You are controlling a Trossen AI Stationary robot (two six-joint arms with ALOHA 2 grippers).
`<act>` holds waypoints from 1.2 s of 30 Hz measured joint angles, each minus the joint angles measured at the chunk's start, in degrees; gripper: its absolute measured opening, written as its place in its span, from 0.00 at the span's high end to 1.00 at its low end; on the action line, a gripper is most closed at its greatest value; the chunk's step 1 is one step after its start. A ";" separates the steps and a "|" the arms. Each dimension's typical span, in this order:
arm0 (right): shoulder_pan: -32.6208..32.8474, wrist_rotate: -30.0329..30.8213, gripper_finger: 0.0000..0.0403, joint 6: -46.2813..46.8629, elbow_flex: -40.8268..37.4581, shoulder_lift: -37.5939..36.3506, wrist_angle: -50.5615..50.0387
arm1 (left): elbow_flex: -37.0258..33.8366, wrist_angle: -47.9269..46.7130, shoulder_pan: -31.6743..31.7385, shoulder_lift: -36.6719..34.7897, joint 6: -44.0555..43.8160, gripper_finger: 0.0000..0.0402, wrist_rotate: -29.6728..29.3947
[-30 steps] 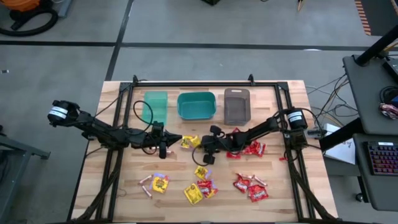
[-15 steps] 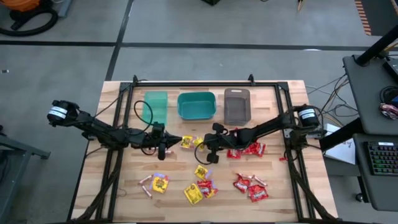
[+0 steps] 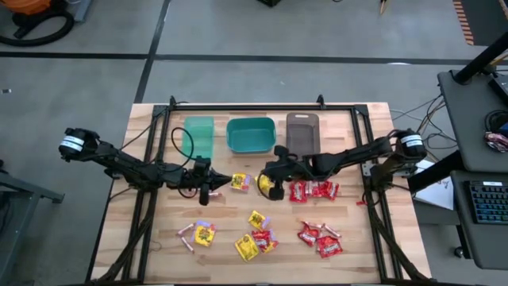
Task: Sort candy
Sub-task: Put the yellow candy into the green bin
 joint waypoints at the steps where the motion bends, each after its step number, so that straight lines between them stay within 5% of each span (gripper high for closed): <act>1: 0.02 -0.09 0.98 -1.09 0.00 0.26 -0.07 | 0.00 -0.01 0.00 0.00 0.01 1.00 0.44; 12: -0.11 0.05 0.95 -0.68 -0.11 0.22 -0.46 | -0.02 -0.47 -0.02 0.02 0.10 1.00 0.64; 28: 1.60 -1.10 0.54 15.43 -0.11 0.35 -5.10 | -0.02 -0.43 -0.02 0.04 1.52 1.00 0.57; 36: 3.03 -0.87 0.45 22.18 -0.61 0.35 -9.51 | -0.02 -0.37 0.00 0.04 1.52 1.00 0.57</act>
